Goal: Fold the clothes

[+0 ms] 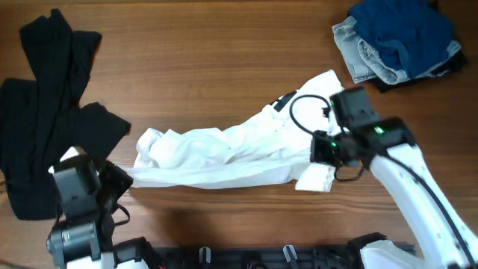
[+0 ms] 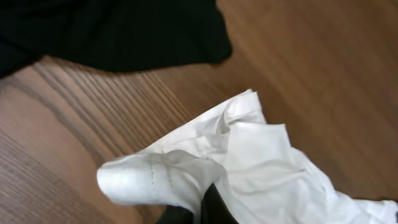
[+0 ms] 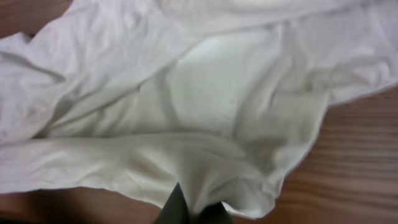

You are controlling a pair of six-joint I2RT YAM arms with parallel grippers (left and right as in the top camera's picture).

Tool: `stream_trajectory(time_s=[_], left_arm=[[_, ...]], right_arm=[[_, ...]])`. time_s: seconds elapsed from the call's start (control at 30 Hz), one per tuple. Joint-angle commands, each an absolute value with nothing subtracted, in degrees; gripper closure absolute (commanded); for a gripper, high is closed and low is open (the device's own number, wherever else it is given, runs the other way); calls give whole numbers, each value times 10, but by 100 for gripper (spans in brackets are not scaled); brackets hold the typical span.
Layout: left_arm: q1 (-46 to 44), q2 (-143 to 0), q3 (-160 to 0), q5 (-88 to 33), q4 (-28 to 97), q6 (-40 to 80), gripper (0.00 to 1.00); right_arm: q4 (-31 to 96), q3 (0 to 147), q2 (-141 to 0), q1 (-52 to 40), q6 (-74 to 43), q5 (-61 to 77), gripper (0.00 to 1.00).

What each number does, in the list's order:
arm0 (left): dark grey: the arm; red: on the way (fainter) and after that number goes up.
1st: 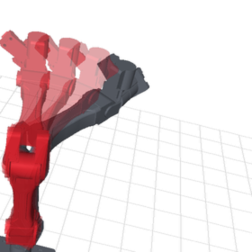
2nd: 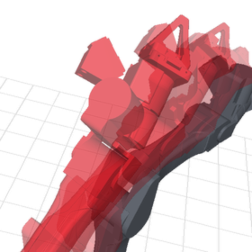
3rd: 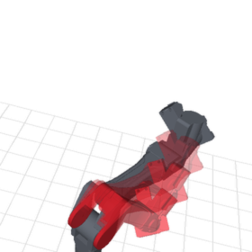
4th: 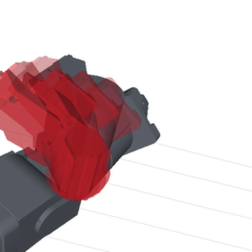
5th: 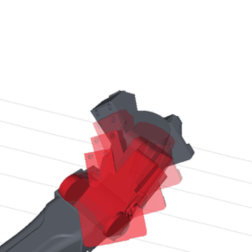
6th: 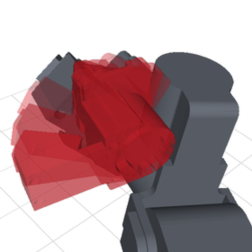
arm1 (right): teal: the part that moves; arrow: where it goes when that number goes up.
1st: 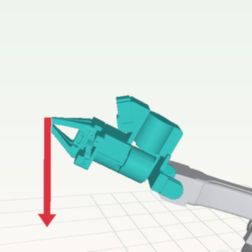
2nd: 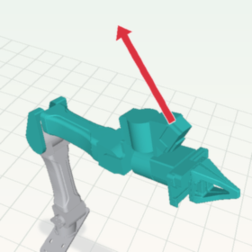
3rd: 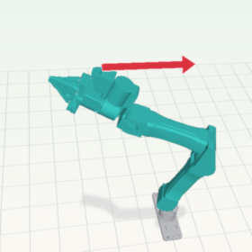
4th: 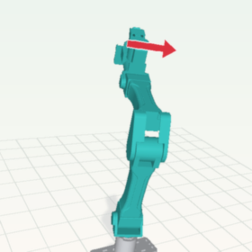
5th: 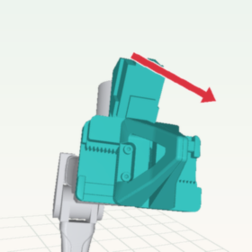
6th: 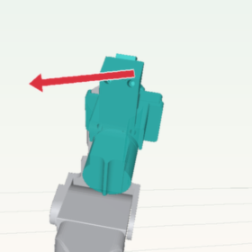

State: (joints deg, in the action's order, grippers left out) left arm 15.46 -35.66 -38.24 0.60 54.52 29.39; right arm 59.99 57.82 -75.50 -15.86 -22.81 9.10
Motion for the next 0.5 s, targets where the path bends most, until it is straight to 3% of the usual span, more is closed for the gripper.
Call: stream_trajectory(time_s=[0.0, 0.27, 0.47], left_arm=[[153, -471, -383, 20, 490, 289, 96], [152, -816, -383, 0, 333, 307, 96], [152, -896, -383, -10, 286, 307, 96]], right_arm=[[529, 589, -817, -156, -186, 70, 96], [300, 590, -905, -126, -118, 67, 96], [232, 590, -914, -119, -85, 44, 96]])
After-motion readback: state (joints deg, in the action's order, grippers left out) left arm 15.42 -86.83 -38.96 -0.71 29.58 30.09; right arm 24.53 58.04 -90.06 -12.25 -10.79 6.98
